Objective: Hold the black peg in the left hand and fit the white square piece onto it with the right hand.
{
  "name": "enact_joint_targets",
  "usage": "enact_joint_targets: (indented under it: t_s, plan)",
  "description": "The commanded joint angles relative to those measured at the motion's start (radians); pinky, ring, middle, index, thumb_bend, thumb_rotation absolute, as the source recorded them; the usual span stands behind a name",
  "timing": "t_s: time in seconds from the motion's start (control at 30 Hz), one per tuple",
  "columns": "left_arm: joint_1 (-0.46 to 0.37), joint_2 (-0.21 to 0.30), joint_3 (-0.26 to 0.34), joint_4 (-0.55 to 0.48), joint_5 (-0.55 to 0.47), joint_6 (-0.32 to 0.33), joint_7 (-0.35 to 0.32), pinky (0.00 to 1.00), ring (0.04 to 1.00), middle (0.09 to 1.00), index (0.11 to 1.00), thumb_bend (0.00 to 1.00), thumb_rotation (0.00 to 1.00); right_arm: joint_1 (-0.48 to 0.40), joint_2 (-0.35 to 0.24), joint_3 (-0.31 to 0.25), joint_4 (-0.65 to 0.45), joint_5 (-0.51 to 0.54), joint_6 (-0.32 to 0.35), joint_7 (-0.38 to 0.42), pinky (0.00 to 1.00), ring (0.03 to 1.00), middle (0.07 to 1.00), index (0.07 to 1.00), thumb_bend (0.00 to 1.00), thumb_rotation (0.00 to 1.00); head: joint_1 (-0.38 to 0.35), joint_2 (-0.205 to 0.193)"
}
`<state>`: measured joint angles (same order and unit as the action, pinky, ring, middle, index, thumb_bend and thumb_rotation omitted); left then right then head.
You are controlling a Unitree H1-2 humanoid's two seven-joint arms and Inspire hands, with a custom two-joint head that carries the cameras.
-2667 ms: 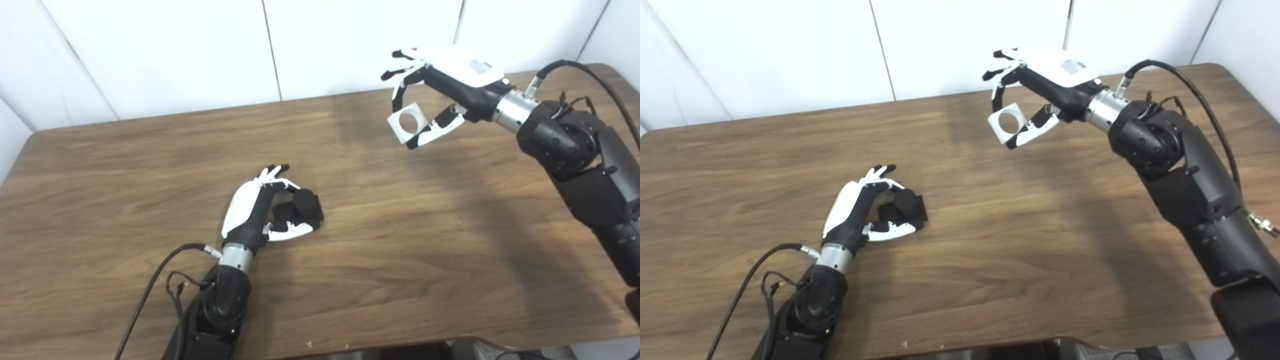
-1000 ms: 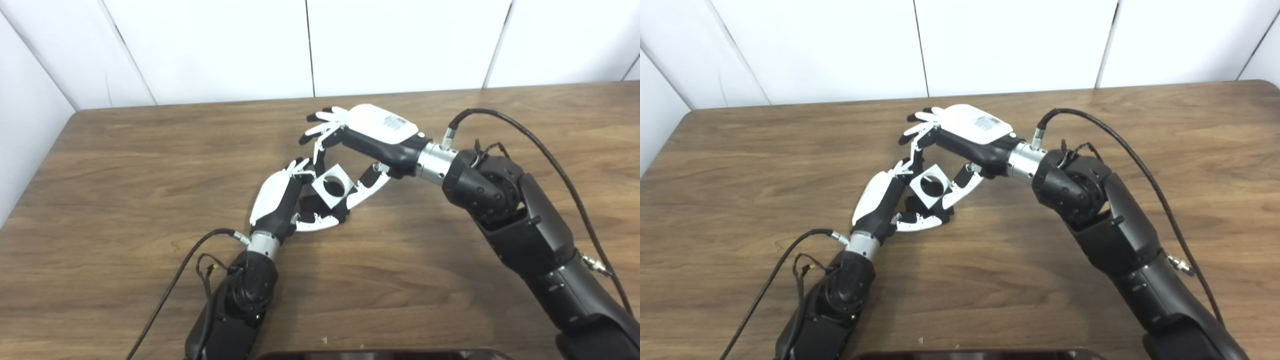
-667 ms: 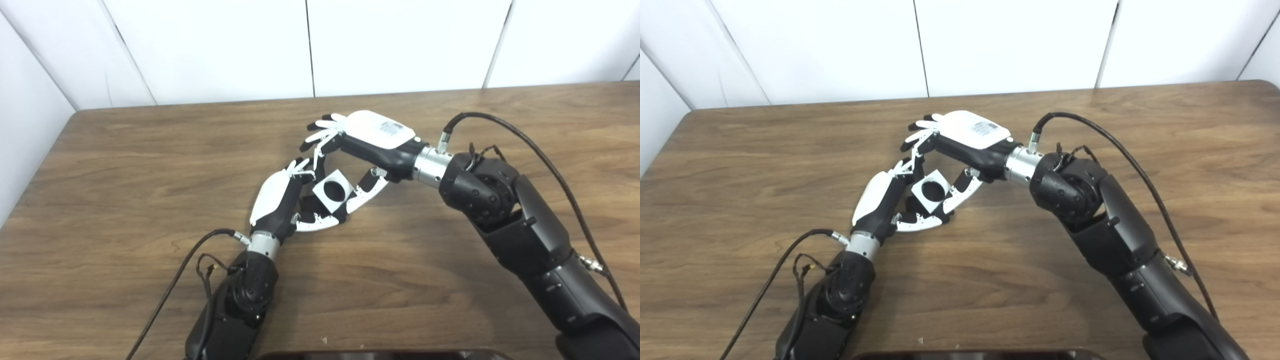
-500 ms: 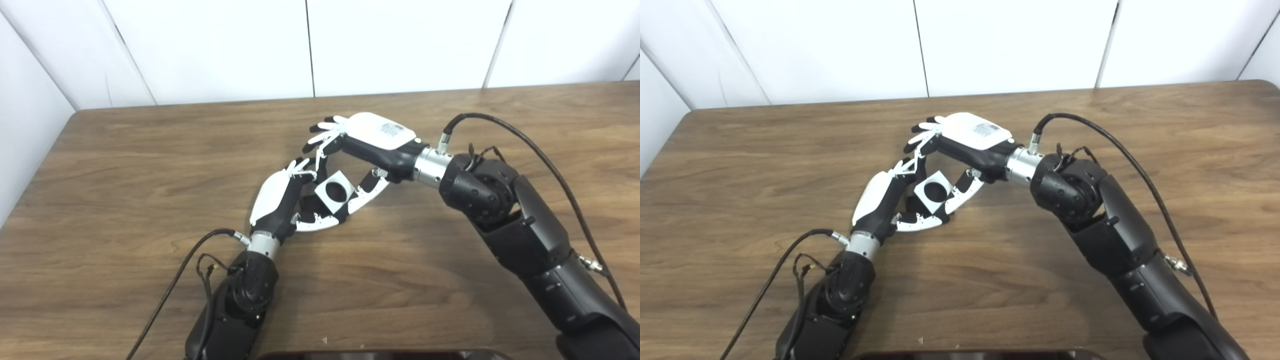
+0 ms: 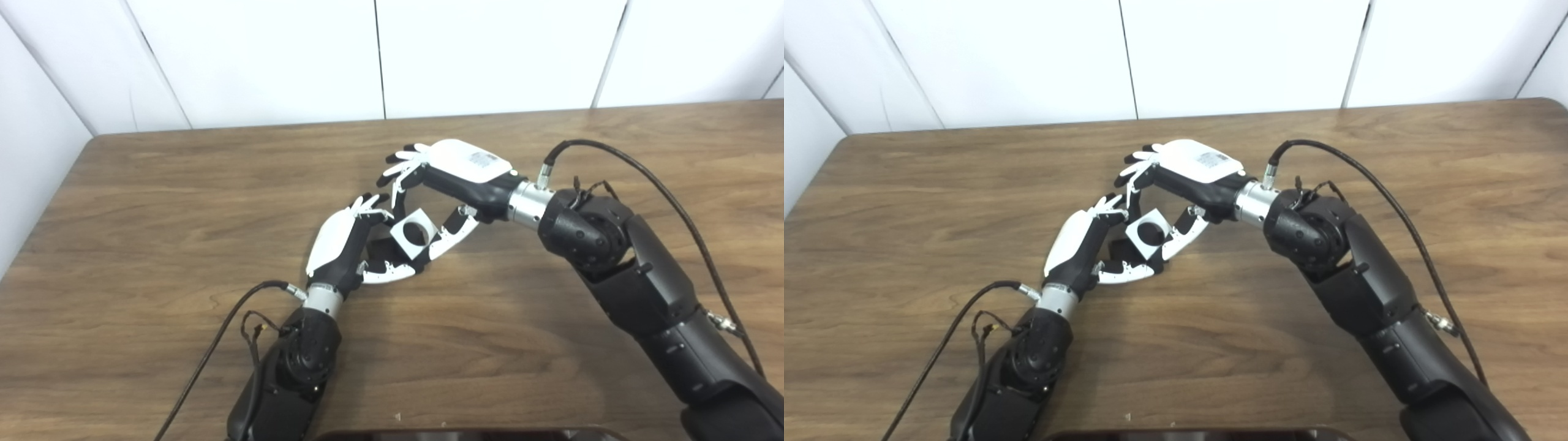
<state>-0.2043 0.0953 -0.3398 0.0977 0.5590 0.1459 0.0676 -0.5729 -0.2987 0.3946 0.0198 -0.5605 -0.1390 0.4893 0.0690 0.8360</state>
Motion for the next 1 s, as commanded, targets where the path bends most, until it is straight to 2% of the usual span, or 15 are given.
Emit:
enact_joint_targets:
  t_s: [0.0,0.63,0.97]
  plan:
    - [0.004,-0.001,-0.016,0.03,0.051,0.039,-0.003,1.0,0.988,0.927,0.491,0.52,0.09,-0.064,0.016,-0.013,-0.01,0.005,-0.034,-0.04,1.0,0.941,0.83,0.48,0.52,0.14,0.002,0.001]
    - [-0.006,-0.012,-0.024,0.046,0.055,0.034,0.023,1.0,0.984,0.922,0.491,0.52,0.09,-0.077,0.082,0.0,0.046,-0.012,-0.007,-0.052,1.0,0.952,0.83,0.48,0.52,0.14,0.008,0.006]
    - [-0.009,-0.002,-0.02,0.034,0.052,0.046,0.005,1.0,0.992,0.932,0.491,0.52,0.09,-0.069,0.074,0.002,0.058,-0.018,-0.008,-0.044,1.0,0.948,0.829,0.479,0.52,0.14,0.008,0.006]
